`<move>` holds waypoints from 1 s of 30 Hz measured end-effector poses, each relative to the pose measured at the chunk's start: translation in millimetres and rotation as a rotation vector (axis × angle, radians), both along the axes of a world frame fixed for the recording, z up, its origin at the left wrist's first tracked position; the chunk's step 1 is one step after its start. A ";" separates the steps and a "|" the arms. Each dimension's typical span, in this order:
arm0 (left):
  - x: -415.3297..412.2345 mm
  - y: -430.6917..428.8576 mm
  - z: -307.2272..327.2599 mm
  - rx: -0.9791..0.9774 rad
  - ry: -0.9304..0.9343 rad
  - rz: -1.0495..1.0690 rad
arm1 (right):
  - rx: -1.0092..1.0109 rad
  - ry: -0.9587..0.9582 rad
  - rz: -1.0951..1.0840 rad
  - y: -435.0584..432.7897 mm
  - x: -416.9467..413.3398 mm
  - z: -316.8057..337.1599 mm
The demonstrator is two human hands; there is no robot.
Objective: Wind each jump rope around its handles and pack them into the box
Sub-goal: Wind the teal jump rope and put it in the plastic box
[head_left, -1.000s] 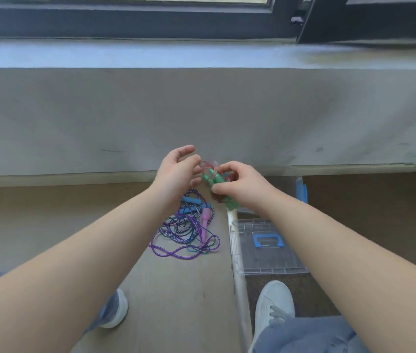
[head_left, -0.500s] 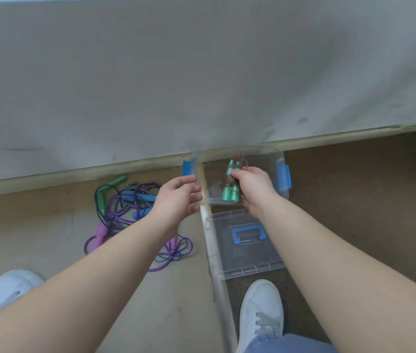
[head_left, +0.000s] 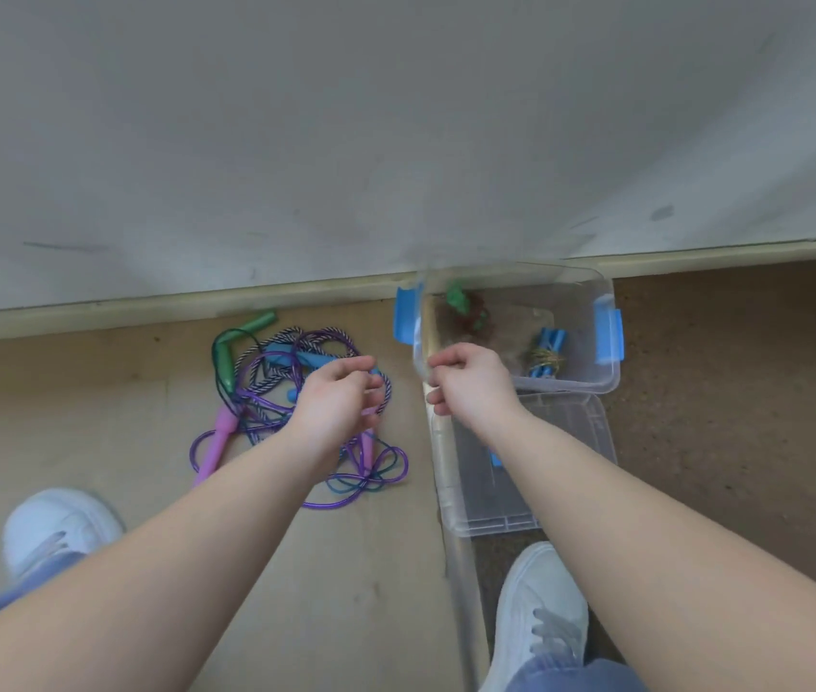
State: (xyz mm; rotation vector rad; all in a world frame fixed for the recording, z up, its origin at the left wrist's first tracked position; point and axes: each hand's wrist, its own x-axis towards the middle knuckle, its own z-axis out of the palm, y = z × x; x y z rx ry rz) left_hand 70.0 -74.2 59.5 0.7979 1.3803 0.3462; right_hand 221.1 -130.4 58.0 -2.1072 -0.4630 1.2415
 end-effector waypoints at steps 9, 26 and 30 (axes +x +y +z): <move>-62.7 14.8 -49.6 0.005 0.239 0.017 | -0.033 -0.185 0.302 24.9 -57.9 -40.9; -124.2 34.6 -116.0 0.212 0.900 -0.191 | -0.230 -0.154 0.320 48.1 -93.5 -114.4; -137.2 39.5 -119.0 0.163 0.863 -0.273 | -0.138 -0.031 0.286 49.7 -97.7 -104.1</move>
